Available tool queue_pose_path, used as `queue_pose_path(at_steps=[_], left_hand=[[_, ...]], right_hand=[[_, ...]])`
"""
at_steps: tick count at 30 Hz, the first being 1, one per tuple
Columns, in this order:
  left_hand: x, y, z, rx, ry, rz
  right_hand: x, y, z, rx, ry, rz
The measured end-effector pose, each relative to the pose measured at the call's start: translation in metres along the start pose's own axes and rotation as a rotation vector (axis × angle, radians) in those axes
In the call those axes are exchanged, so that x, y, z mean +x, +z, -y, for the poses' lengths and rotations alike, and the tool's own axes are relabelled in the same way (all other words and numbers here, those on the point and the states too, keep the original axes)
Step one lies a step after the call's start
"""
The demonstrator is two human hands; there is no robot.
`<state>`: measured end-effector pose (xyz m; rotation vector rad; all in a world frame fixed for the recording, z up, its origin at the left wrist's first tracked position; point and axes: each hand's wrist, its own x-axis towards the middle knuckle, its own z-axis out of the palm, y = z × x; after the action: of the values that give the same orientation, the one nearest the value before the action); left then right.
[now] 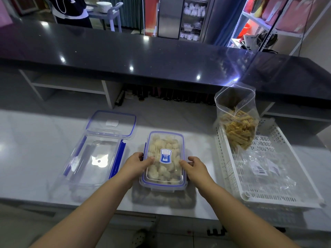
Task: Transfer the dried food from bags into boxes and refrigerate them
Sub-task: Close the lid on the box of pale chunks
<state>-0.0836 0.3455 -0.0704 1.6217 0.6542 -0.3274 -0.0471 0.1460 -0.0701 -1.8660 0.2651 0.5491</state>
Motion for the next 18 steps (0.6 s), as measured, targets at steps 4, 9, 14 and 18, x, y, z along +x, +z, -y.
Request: queue_pose_path(at_steps=[4,9,14,18], left_hand=[[0.0002,-0.0034,0.0003,-0.041,0.020,0.002],[-0.0008,-0.0041,0.0005,-0.094,0.015,-0.032],[-0.0019,-0.0068,-0.0024,-0.060,-0.006,-0.040],[-0.0053,-0.0045,-0.0029,0.034,0.130,-0.128]], right_hand=[[0.0000,0.0008,0.0014,-0.039,-0.043,-0.022],[0.0008,-0.0004,0.0039,-0.005,-0.010,-0.002],[-0.0008,-0.0052,0.0051,0.023,0.008,-0.021],[-0.0016,-0.0049,0.0030,0.031,-0.071,-0.058]])
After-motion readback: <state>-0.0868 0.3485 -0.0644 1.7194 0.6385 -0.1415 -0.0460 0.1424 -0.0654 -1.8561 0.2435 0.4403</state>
